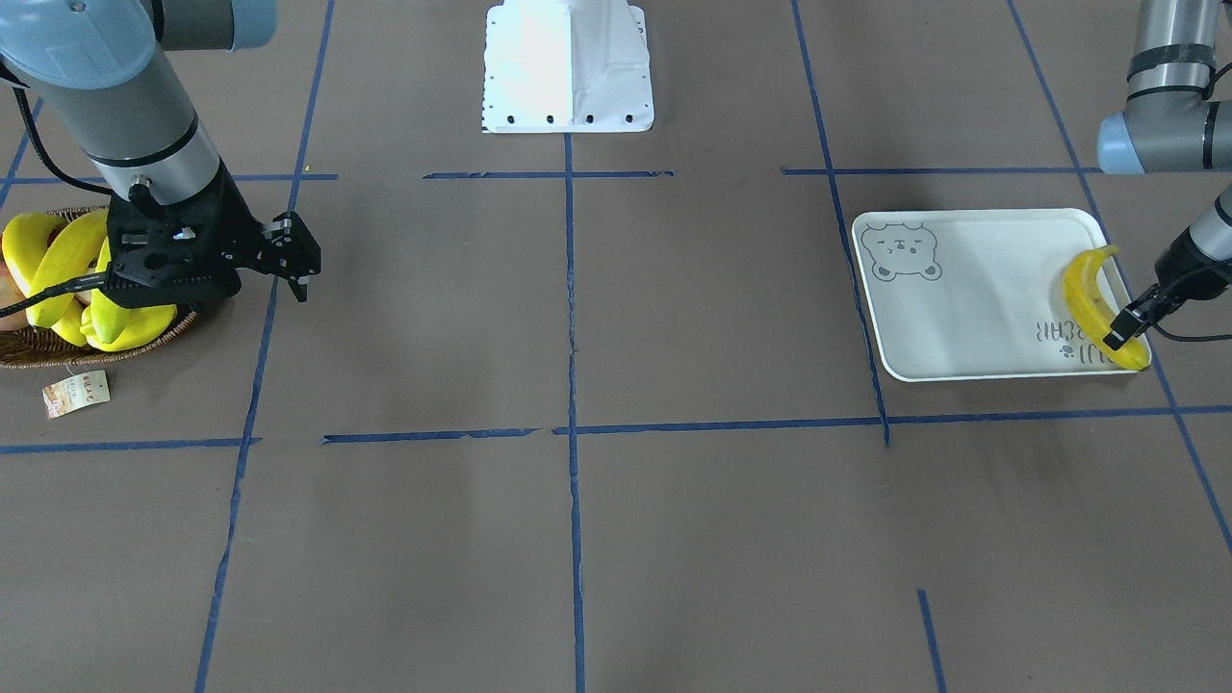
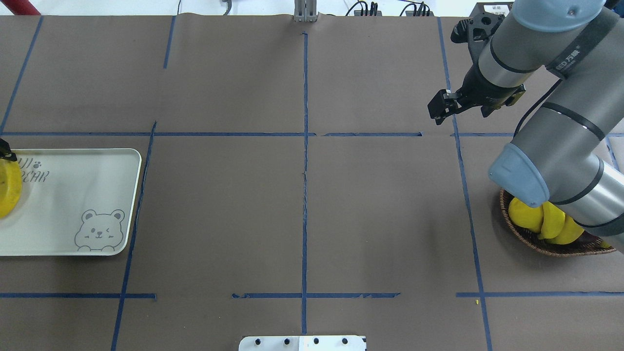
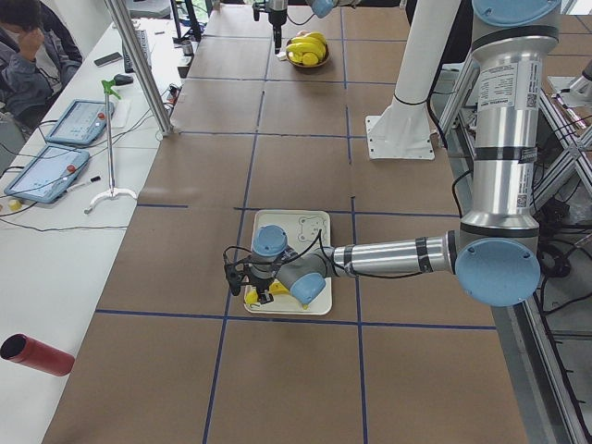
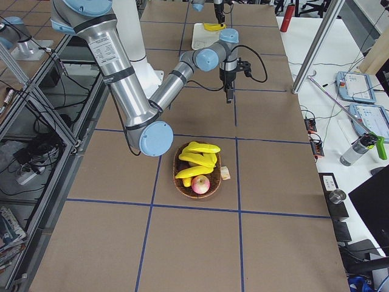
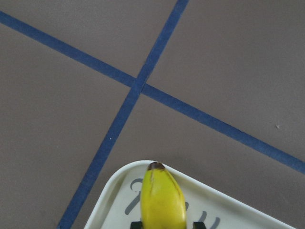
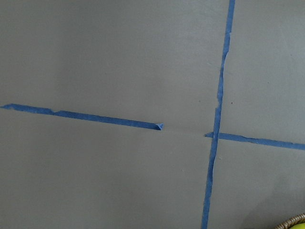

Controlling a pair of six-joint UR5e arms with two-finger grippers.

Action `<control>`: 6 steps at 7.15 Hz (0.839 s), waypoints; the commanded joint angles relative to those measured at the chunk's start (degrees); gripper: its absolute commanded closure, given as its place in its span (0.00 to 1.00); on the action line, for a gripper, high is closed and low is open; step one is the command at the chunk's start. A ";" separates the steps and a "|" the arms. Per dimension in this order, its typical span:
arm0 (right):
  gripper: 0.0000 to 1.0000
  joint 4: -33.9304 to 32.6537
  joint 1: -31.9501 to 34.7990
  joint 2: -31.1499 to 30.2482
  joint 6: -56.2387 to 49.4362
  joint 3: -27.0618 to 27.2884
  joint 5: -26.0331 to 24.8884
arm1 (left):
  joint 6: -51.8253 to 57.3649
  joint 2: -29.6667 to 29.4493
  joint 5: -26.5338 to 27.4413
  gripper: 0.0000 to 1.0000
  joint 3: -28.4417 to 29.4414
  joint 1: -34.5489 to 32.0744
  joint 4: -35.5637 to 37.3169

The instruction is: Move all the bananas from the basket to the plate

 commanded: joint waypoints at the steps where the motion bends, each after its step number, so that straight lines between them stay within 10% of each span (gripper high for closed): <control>1: 0.00 -0.09 0.15 -1.53 0.03 1.81 0.71 | 9.74 1.19 -7.26 0.00 -0.54 -3.08 -1.13; 4: 0.00 1.92 0.07 -15.89 0.12 9.36 -3.05 | 15.26 -2.39 -16.89 0.00 -1.86 -9.26 0.01; 6: 0.00 20.53 -0.02 -31.25 0.91 9.39 -3.95 | 15.26 -3.56 -16.90 0.00 -1.86 -9.26 0.46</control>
